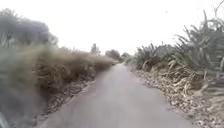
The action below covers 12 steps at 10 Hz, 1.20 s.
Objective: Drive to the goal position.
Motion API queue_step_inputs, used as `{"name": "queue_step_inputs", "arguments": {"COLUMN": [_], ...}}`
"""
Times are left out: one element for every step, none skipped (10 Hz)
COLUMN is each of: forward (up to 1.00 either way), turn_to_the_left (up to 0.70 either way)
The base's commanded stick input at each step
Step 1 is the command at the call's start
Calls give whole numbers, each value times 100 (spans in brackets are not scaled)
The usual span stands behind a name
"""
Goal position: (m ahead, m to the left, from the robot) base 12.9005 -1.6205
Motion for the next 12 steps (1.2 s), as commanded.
{"name": "queue_step_inputs", "arguments": {"forward": [100, 100, 100, 100, 100, 100, 100, 100, 100, 100, 100, 100], "turn_to_the_left": [0, 0, 0, 0, 0, 0, 0, 0, 0, 0, 0, 0]}}
